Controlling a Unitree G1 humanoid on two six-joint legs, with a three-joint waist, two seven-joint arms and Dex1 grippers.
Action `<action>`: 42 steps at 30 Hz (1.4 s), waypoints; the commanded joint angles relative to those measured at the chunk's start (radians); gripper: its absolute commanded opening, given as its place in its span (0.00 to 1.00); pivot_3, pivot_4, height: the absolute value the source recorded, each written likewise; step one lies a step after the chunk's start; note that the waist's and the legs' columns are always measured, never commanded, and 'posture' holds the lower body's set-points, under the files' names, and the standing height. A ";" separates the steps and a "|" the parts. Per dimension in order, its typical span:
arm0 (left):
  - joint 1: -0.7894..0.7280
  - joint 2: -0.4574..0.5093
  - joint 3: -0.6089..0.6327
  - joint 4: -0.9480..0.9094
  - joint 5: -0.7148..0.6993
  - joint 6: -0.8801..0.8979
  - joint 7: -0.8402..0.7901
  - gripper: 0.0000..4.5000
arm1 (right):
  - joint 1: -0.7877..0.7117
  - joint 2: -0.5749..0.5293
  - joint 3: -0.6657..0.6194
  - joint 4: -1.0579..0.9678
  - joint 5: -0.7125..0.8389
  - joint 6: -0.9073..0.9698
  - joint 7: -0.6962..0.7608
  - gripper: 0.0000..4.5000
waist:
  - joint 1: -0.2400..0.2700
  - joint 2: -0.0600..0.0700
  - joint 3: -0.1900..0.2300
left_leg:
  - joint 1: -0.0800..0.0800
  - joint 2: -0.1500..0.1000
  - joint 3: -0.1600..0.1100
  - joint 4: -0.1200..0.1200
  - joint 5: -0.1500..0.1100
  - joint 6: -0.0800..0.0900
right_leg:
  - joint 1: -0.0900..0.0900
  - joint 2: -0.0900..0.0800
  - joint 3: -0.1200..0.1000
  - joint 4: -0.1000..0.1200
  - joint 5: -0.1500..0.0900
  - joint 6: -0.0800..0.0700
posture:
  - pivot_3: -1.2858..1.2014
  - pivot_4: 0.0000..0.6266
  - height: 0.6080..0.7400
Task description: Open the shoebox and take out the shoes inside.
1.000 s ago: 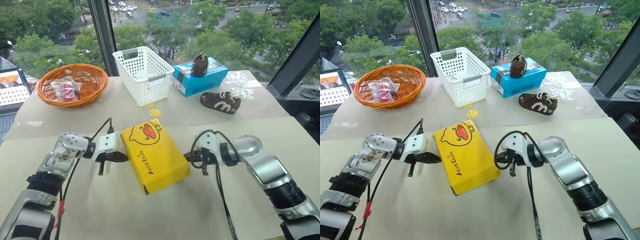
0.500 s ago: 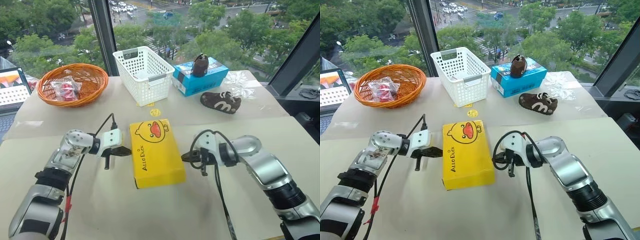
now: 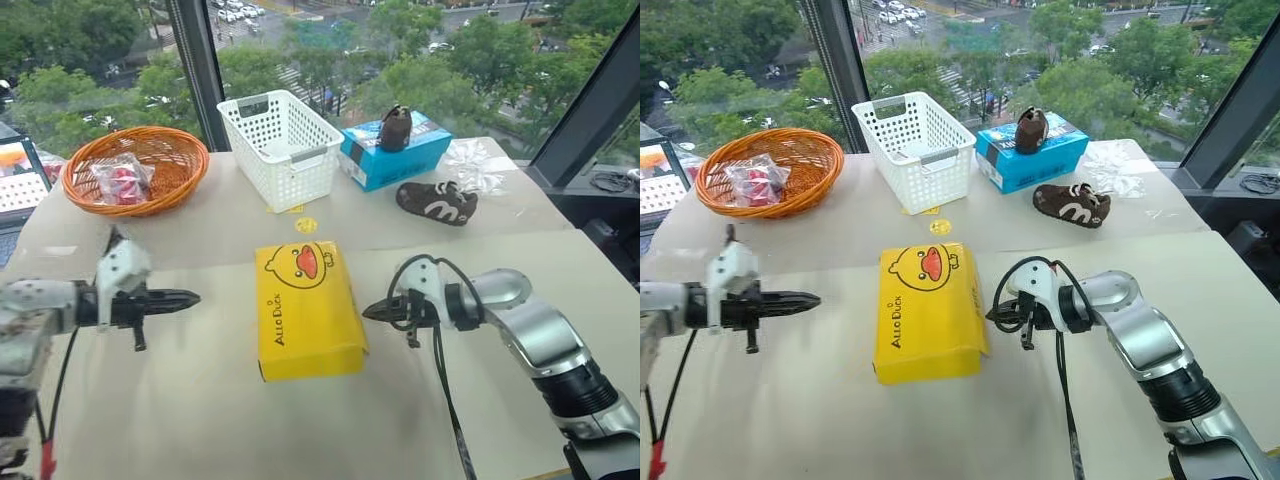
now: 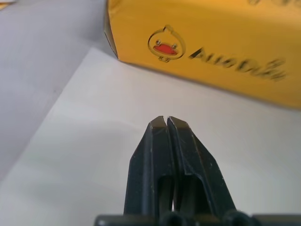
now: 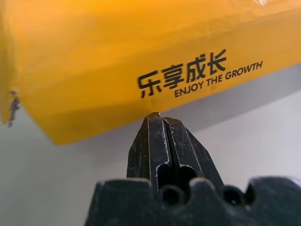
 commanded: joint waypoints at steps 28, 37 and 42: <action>0.425 -0.053 0.340 -0.343 -0.231 0.191 0.132 0.02 | -0.337 0.279 -0.137 0.113 0.306 0.045 0.063 0.00 | -0.003 0.002 0.001 | 0.004 0.002 -0.001 -0.002 0.003 -0.005 | 0.000 0.003 0.001 0.002 0.004 -0.007 | 0.52 0.24 0.93; 0.437 -0.058 0.374 -0.402 -0.273 0.234 0.194 0.02 | -0.270 0.056 -0.018 0.386 0.033 -0.241 0.210 0.00 | 0.016 0.003 0.002 | 0.002 -0.001 0.001 -0.002 0.001 -0.002 | 0.000 0.000 0.001 0.000 0.002 -0.005 | 0.52 0.24 0.93; 0.432 -0.051 0.368 -0.398 -0.273 0.236 0.206 0.02 | -0.204 0.042 0.055 0.377 -0.049 -0.317 0.247 0.00 | -0.004 0.003 0.002 | 0.002 0.002 0.001 -0.003 0.003 -0.005 | -0.001 0.004 0.001 0.000 0.002 -0.006 | 0.52 0.24 0.93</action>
